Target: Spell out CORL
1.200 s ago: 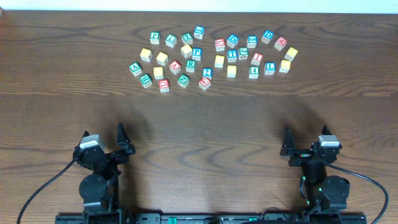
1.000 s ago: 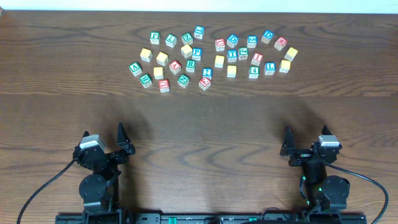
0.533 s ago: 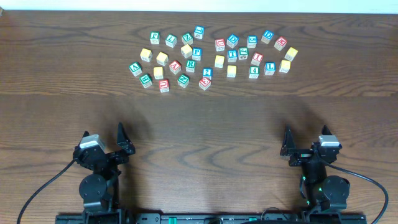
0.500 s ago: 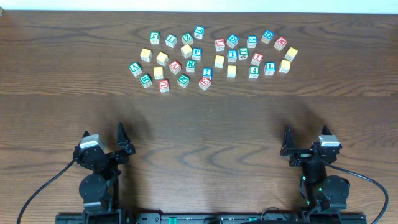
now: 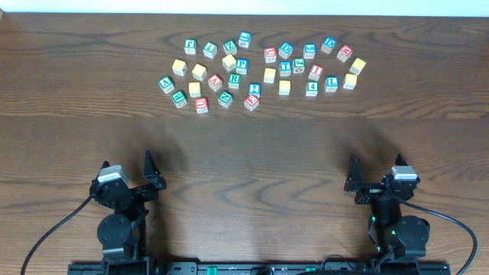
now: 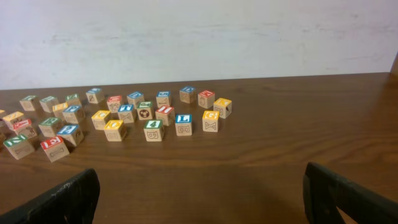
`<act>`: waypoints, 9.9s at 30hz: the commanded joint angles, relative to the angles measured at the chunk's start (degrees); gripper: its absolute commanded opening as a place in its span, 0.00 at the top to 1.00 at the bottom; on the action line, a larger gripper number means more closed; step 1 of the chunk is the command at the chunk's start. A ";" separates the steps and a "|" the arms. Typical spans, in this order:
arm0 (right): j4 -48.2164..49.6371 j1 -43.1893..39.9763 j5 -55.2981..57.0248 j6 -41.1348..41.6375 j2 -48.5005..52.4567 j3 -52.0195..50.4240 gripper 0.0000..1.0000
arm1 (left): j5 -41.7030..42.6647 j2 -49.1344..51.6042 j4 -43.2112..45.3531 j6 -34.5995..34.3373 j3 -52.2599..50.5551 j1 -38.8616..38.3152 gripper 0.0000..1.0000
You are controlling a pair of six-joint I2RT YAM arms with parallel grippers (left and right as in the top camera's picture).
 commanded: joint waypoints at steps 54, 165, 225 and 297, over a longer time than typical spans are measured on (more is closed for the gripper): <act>-0.22 -0.50 -0.35 -0.68 -0.24 -0.09 0.01 | -0.79 -0.28 -2.34 0.79 -0.39 0.28 0.04; 7.69 -0.50 -0.39 -0.48 4.22 5.31 0.01 | 5.29 69.75 -41.18 2.69 73.31 0.28 0.02; -48.00 23.80 6.62 19.98 132.65 128.87 0.20 | 5.27 74.66 -40.17 2.69 73.31 0.28 0.02; -69.02 29.55 -1.46 17.59 132.65 126.42 0.79 | 5.27 74.73 -40.17 2.69 73.05 0.28 0.02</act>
